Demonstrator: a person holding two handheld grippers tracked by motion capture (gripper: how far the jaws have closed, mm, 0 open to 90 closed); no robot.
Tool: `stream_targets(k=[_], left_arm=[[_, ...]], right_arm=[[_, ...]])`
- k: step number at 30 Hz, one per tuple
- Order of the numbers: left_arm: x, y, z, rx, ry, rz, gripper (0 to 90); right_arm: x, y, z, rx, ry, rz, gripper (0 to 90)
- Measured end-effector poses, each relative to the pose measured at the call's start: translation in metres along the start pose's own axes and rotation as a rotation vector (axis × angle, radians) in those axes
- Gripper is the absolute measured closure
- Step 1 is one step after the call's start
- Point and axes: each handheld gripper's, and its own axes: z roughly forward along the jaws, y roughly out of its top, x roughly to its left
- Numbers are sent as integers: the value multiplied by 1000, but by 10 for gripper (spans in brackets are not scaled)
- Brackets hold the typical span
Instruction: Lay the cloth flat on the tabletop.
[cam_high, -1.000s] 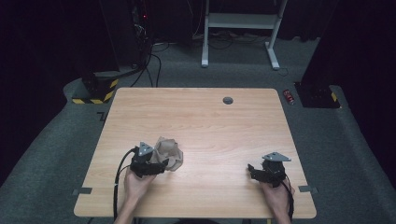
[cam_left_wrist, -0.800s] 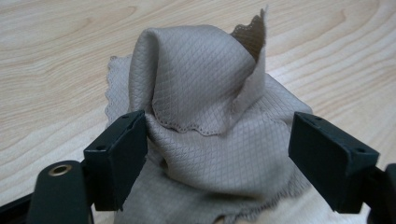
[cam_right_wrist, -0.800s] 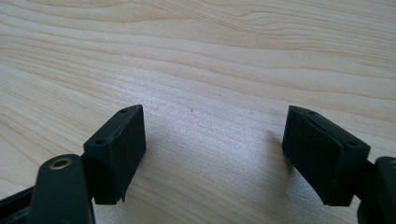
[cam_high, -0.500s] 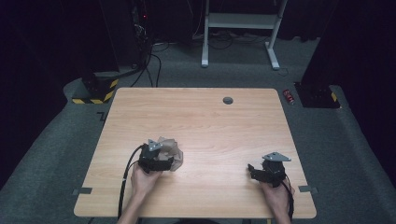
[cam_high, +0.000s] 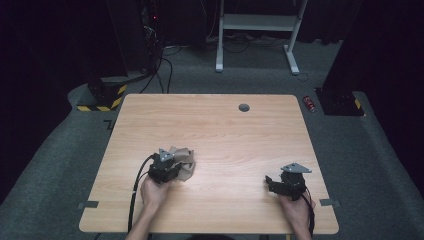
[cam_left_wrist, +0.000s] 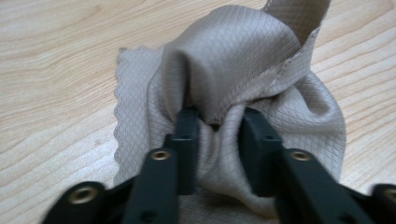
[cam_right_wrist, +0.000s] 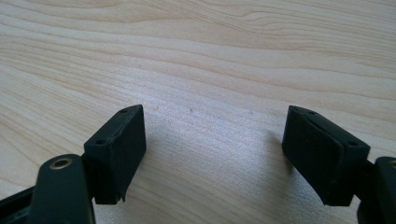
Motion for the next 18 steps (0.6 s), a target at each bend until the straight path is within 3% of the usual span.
stream_targets(k=[3,11,18], left_arm=[[-2,1,-1,-21,-33,-2,815],[-9,8,-4,-58,-85,-12,832],[-20,20,-9,-111,-173,-26,834]], right_arm=[[0,0,0,0,0,0,213],[0,0,0,0,0,0,213],[0,0,0,0,0,0,213]])
